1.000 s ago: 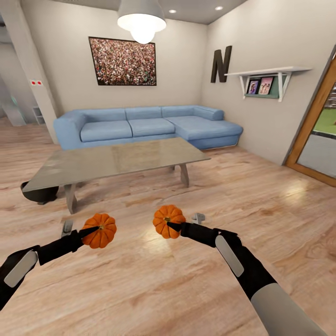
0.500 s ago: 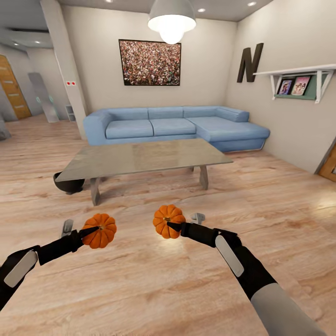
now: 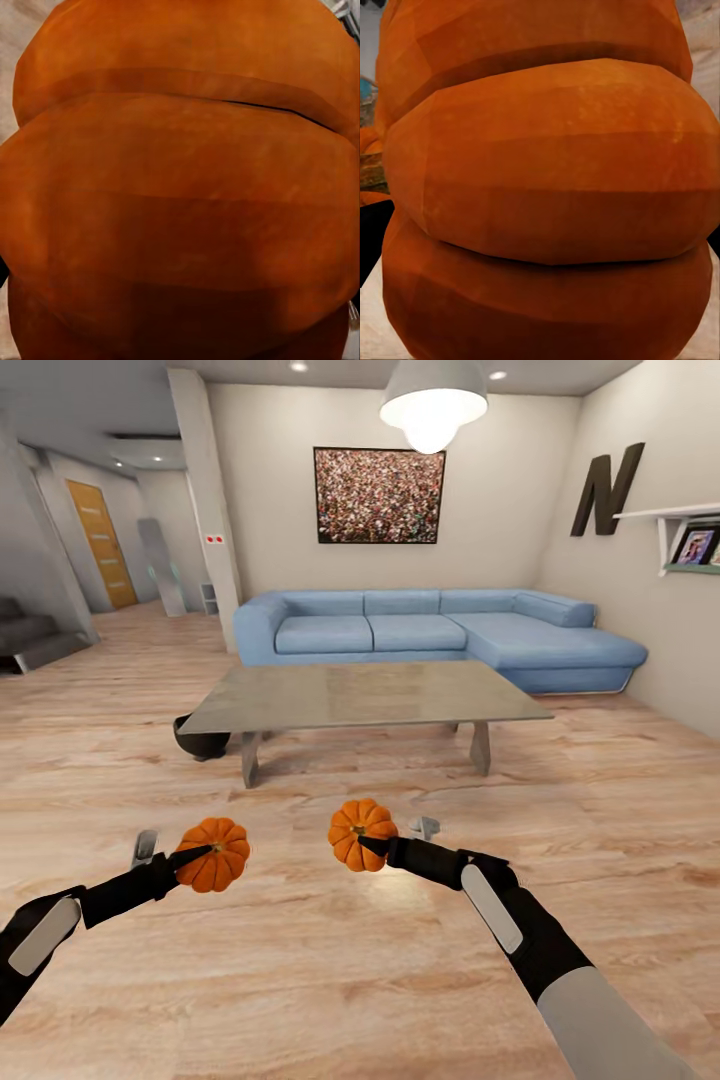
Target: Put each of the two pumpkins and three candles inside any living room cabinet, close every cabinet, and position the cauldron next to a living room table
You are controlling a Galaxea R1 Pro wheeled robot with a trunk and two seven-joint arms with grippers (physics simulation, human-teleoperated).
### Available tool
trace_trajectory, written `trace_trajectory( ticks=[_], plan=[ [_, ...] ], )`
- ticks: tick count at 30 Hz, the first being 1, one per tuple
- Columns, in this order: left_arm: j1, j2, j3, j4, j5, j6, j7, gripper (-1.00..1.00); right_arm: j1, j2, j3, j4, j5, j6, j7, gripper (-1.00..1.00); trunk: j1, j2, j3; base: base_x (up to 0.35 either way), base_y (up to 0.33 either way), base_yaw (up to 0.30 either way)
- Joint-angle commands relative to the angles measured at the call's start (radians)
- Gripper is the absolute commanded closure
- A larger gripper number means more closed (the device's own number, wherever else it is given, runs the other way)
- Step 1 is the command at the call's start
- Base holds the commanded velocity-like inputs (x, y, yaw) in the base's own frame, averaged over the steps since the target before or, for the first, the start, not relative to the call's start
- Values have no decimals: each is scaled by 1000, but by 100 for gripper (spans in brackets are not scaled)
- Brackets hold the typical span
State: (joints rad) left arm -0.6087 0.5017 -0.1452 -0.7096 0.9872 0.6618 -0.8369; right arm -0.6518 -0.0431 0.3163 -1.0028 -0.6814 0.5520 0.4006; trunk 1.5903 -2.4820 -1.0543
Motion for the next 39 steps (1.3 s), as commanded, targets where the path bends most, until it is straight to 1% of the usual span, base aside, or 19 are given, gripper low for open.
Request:
trace_trajectory(
  ticks=[1, 16, 23, 39],
  plan=[
    [0, 0, 1, -1, 7, 3, -1, 100, 0, 0, 0, 1, -7, 0, 0, 100, 0, 0, 0, 0, 0, 293],
    [0, 0, 1, 1, 8, 2, -1, 100, 0, 0, 0, 6, -7, -1, -1, 100, 0, 0, 0, 0, 0, 293],
    [0, 0, 1, 1, 8, 2, -1, 100, 0, 1, 0, 6, 30, -2, -1, 100, 0, 0, 0, 0, 0, 293],
    [0, 0, 1, 1, 7, 2, -1, 100, 0, 0, 0, 6, 32, -2, -1, 100, 0, 0, 0, 0, 0, 293]
  ],
)
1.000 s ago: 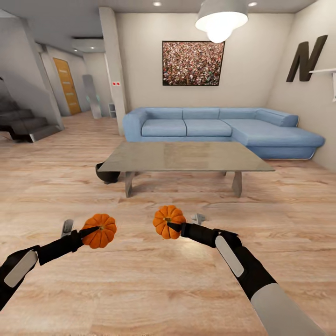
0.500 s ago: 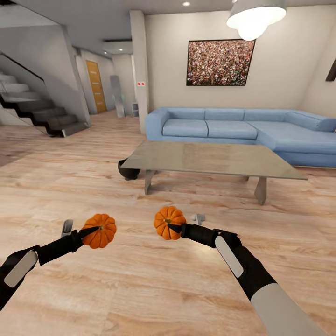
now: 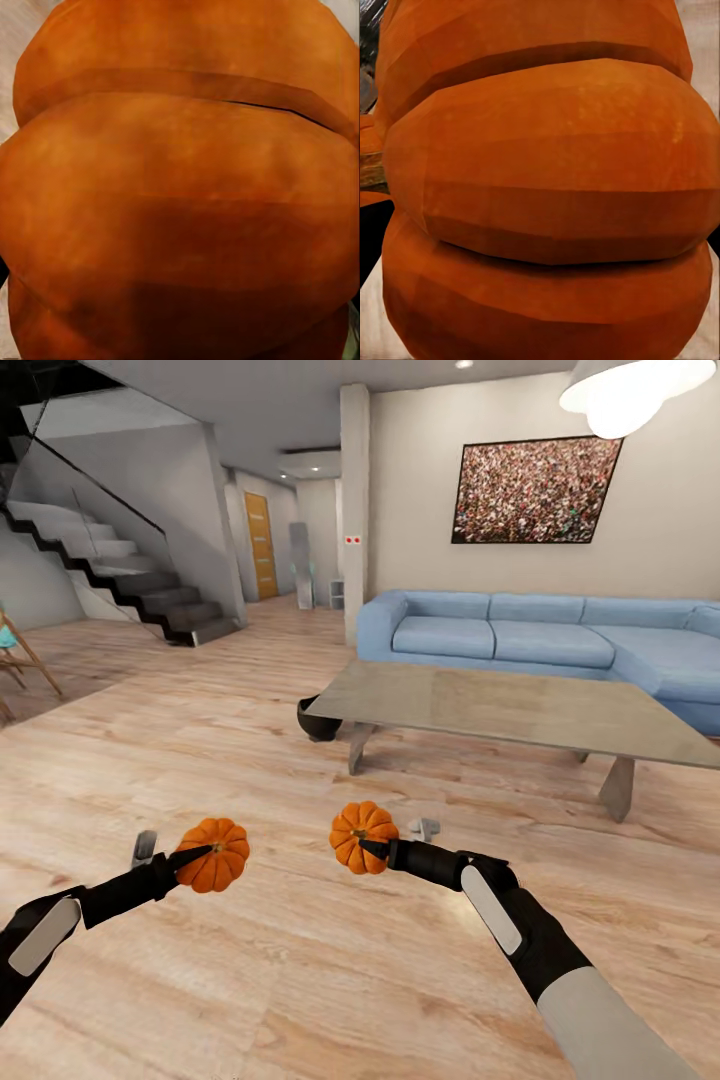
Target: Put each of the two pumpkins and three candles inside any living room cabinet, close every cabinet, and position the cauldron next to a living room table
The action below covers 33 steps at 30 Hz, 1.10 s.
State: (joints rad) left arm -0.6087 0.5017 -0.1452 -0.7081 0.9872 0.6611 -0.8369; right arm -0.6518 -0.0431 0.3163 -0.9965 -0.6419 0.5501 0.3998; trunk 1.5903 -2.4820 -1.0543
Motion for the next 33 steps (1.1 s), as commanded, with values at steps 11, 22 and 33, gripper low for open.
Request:
trace_trajectory(
  ticks=[11, 22, 33],
  plan=[
    [0, -2, 1, 4, 4, 1, 2, 100, 0, 0, 0, 42, -5, -63, -1, 100, 0, 0, 0, 143, 0, 293],
    [0, -3, 1, 4, 5, 0, 2, 100, 0, 0, 24, 51, 48, -113, -2, 100, 0, 0, 0, 333, 0, 293],
    [0, -3, 1, 4, 5, -2, 3, 100, 0, 0, 30, 55, 143, -115, -90, 100, 0, 0, -10, 109, 0, 117]
  ],
)
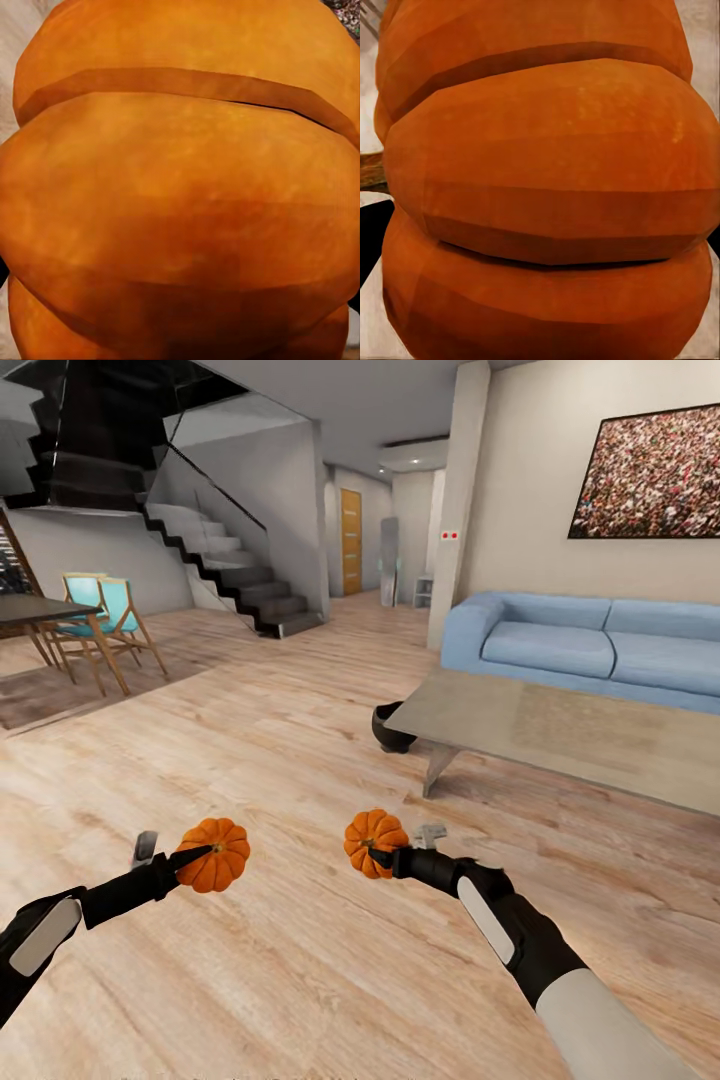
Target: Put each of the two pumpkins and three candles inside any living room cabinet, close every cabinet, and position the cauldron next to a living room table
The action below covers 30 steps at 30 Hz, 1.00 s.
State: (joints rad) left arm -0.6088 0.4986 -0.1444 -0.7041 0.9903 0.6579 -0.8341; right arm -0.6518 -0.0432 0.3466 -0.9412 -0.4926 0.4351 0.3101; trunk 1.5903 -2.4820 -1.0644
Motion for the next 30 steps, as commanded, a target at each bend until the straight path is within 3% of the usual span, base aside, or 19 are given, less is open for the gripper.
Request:
trace_trajectory(
  ticks=[1, 8, 10, 14, 15, 20, 22, 23, 30],
  plan=[
    [0, -1, 0, 0, 1, -1, 1, 100, 0, -1, -1, 4, 10, -1, -9, 100, 0, 0, -1, 1, 0, 132],
    [0, -2, 0, 1, -1, -4, 5, 100, 0, -1, -1, 8, 20, -37, -20, 100, 0, 0, -6, 32, -33, 103],
    [0, -2, -1, 0, 0, -5, 3, 100, 0, -1, -2, 11, 34, -41, -74, 100, 0, 0, -7, 186, -201, 234],
    [0, -1, 0, 0, 3, -2, -1, 100, 0, 2, 1, 5, 41, -47, -290, 100, 0, 0, -10, 222, -235, 260],
    [0, -2, 0, 1, 1, -3, 2, 100, 0, 2, 2, 4, 42, -48, -307, 100, 0, 0, -10, 255, -244, 276],
    [0, -3, -1, 2, 0, -6, 3, 100, 0, 2, 48, 1, 45, -51, -327, 100, 0, 0, -13, 269, -237, 274],
    [0, -3, -1, 2, 0, -6, 5, 100, 0, 2, 122, -1, 46, -63, -334, 100, 0, 0, -15, 274, -230, 234],
    [0, -3, -1, 2, 0, -6, 4, 100, 0, 2, 134, 0, 46, -72, -336, 100, 0, 0, -17, 274, -229, 219],
    [1, -3, -1, 32, 2, -7, -1, 100, 0, 2, 157, 7, 45, -100, -338, 100, 0, 0, -25, 210, -115, 213]
  ],
)
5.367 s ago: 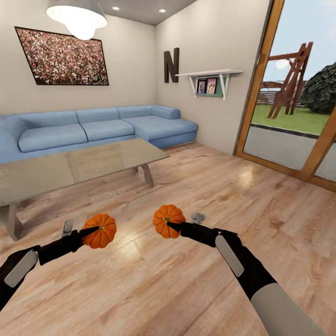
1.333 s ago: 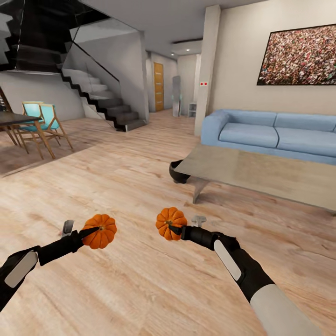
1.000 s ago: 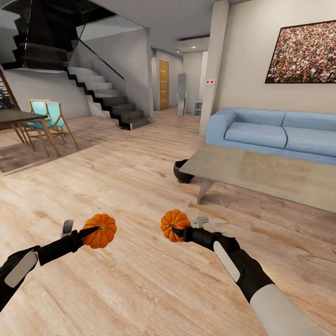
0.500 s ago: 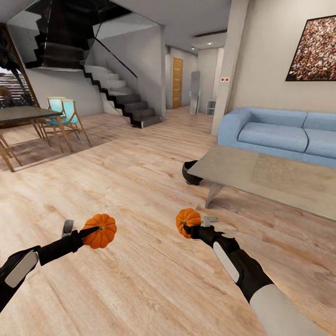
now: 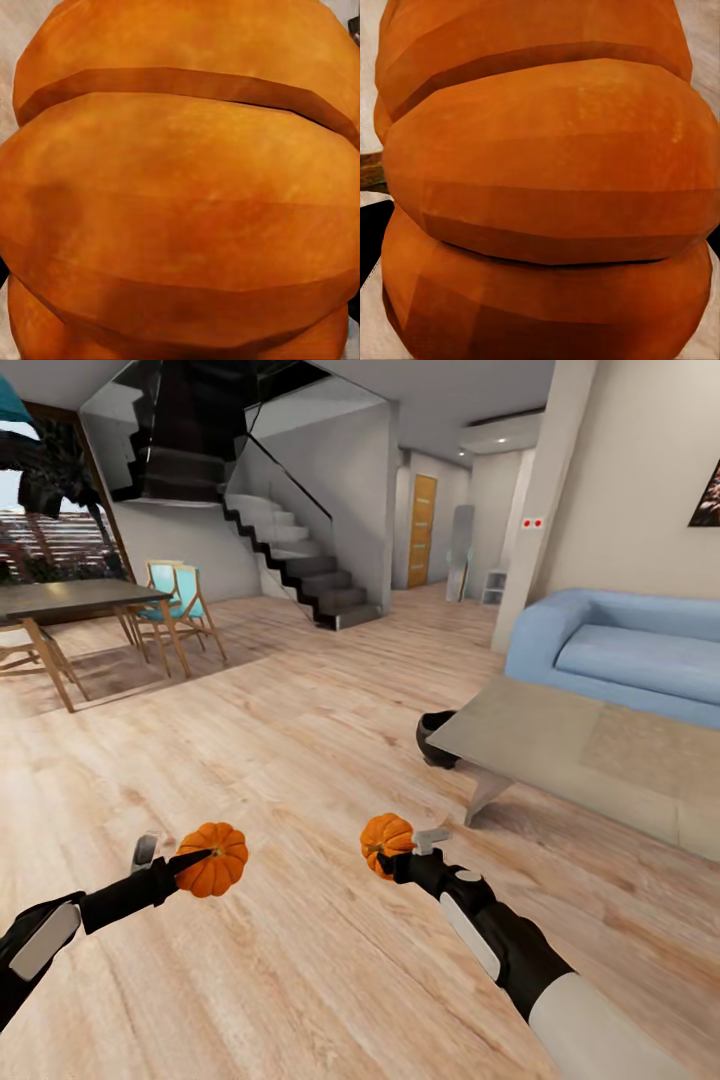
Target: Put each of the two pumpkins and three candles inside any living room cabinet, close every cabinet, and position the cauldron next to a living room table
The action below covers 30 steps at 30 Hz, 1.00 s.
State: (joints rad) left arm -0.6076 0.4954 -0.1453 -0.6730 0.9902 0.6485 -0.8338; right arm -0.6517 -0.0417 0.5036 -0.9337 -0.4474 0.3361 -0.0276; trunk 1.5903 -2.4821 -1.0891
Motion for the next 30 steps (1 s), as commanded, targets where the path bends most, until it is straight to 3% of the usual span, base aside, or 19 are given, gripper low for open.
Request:
trace_trajectory(
  ticks=[1, 6, 13, 30],
  plan=[
    [0, -2, 0, 20, 3, 1, -2, 100, 0, 0, 0, -1, 0, -1, 0, 100, 0, 0, -1, 24, -7, 227],
    [0, -27, 1, 63, 2, -1, -4, 100, 0, 0, 0, 0, 0, -2, 0, 100, 0, 0, -6, 6, -2, 234],
    [0, -29, 2, 64, 2, 0, -4, 100, 0, 0, 1, 1, -4, -2, 3, 100, 0, 0, -13, 22, -17, 239],
    [0, -22, 3, 67, 4, -1, -7, 100, 0, 0, 1, 4, -4, -2, -3, 100, 0, 0, -20, 310, -52, 204]
  ],
)
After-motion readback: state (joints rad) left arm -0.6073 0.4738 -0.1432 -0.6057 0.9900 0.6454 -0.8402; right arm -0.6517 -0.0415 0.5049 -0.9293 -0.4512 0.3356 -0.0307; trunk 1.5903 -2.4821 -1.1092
